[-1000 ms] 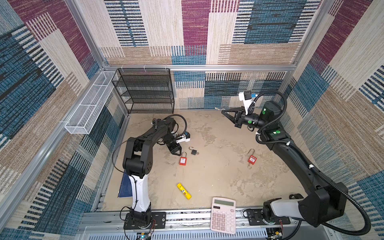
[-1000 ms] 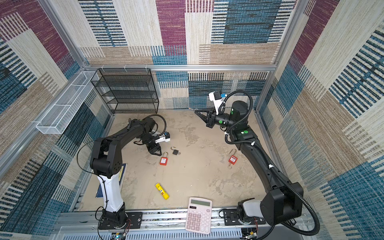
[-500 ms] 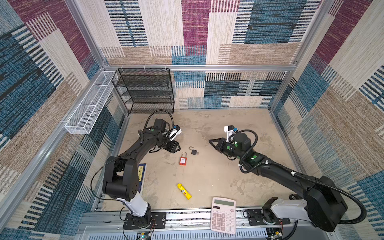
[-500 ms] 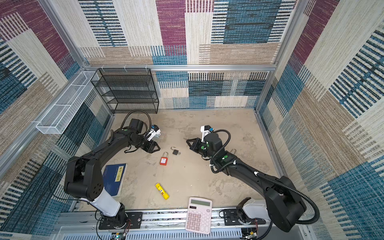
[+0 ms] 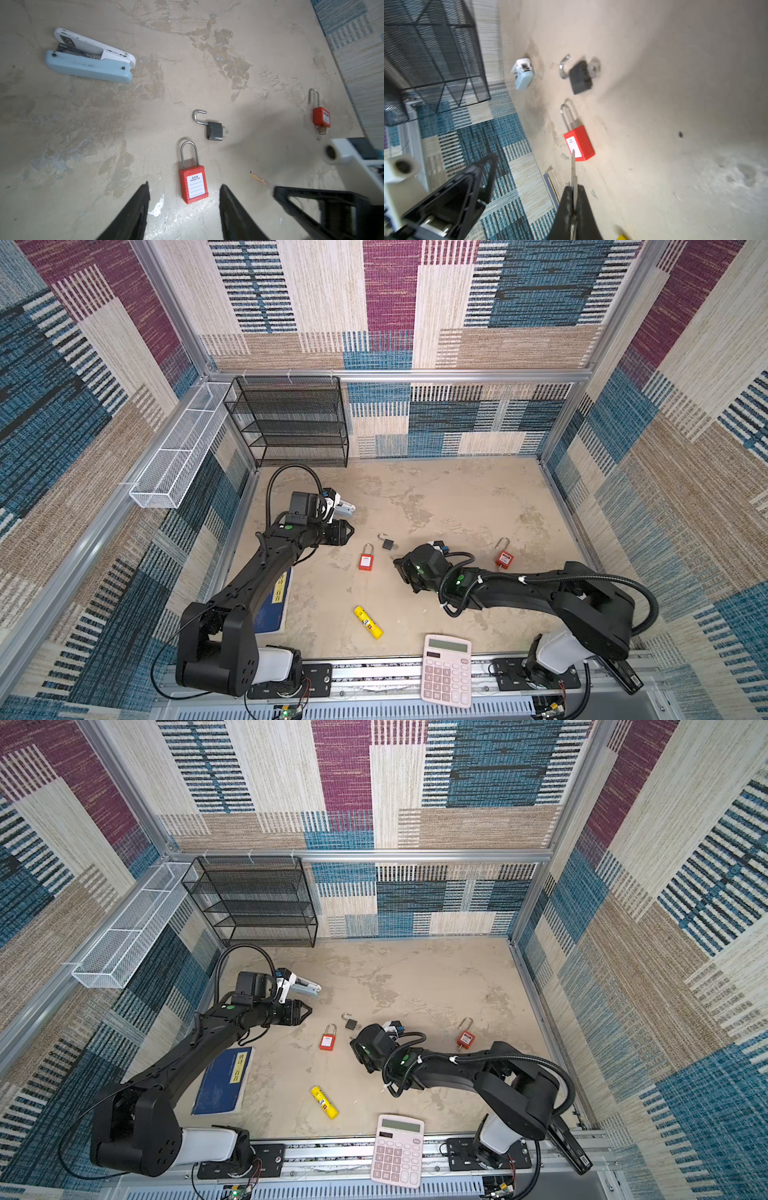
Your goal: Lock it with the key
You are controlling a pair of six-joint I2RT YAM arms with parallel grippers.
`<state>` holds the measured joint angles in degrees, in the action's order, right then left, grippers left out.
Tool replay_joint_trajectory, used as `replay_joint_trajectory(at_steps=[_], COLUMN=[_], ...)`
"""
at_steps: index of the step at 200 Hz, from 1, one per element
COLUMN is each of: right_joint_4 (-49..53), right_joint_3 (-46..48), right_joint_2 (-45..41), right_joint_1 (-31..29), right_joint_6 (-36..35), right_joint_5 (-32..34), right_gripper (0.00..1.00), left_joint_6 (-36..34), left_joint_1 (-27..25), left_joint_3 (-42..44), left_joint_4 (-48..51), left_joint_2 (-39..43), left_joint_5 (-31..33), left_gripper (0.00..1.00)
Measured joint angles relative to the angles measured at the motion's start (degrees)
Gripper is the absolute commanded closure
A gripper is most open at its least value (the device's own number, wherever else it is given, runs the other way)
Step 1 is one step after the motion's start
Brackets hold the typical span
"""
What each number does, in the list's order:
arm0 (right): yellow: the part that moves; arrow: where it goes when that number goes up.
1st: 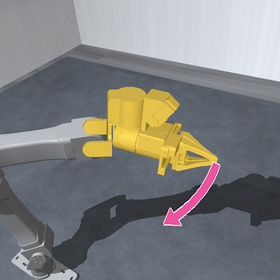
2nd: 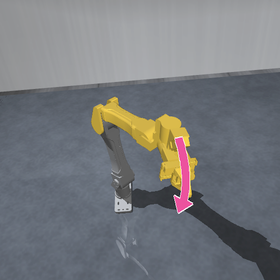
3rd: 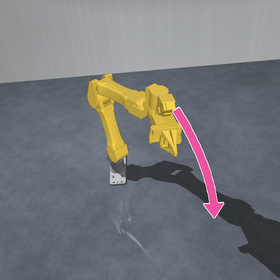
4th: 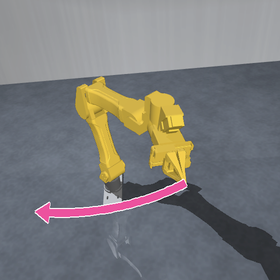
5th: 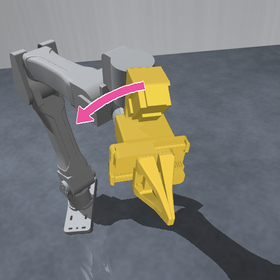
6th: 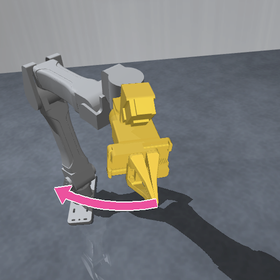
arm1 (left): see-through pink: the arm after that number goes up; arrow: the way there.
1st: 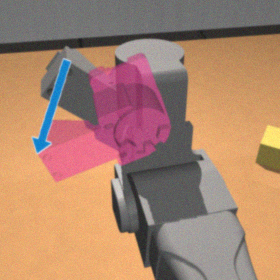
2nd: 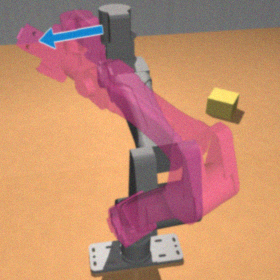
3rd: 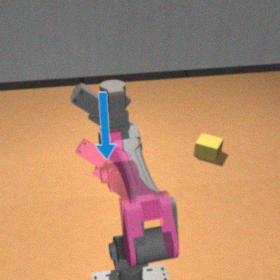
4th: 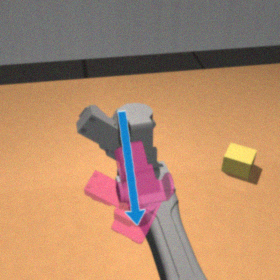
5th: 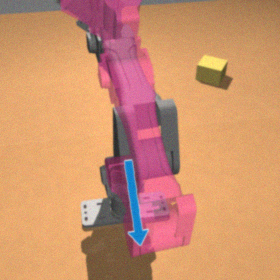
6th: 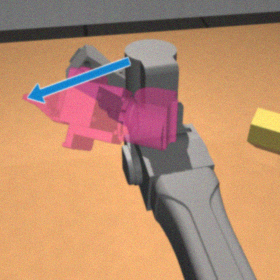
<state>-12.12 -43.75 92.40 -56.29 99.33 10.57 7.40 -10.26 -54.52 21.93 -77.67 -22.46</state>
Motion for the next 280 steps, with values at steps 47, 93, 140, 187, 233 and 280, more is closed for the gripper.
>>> replay_joint_trajectory(at_steps=[47, 93, 140, 187, 233, 280], right_joint_4=[-0.5, -1.3, -2.3, -2.4, -1.2, -1.4], right_joint_3=[-5.6, -9.3, -9.9, -12.4, -12.2, -11.9], right_joint_2=[8.0, 13.2, 15.7, 16.8, 16.9, 17.2], right_joint_1=[-1.4, -1.3, -1.3, -1.0, -0.6, -0.5], right_joint_6=[5.7, 7.4, 8.6, 8.6, 9.0, 9.2], right_joint_5=[1.0, 1.4, 2.1, 3.3, 5.0, 5.0], right_gripper=[1.0, 1.0, 0.99, 0.99, 0.99, 0.9], left_joint_6=[0.3, 1.6, 1.8, 1.8, 1.9, 1.9], left_joint_1=[0.1, 0.3, 0.3, 0.3, 0.3, 0.3], left_joint_3=[1.6, 3.4, 3.8, 3.7, 4.4, 4.6], left_joint_4=[1.1, 1.3, 1.3, 1.1, 0.5, 0.4], left_joint_2=[3.8, 4.1, 3.4, 2.1, 1.9, 2.1], left_joint_5=[-1.7, -3.3, -4.3, -5.6, -6.4, -6.6], left_gripper=[0.44, 0.43, 0.43, 0.43, 0.43, 0.43])
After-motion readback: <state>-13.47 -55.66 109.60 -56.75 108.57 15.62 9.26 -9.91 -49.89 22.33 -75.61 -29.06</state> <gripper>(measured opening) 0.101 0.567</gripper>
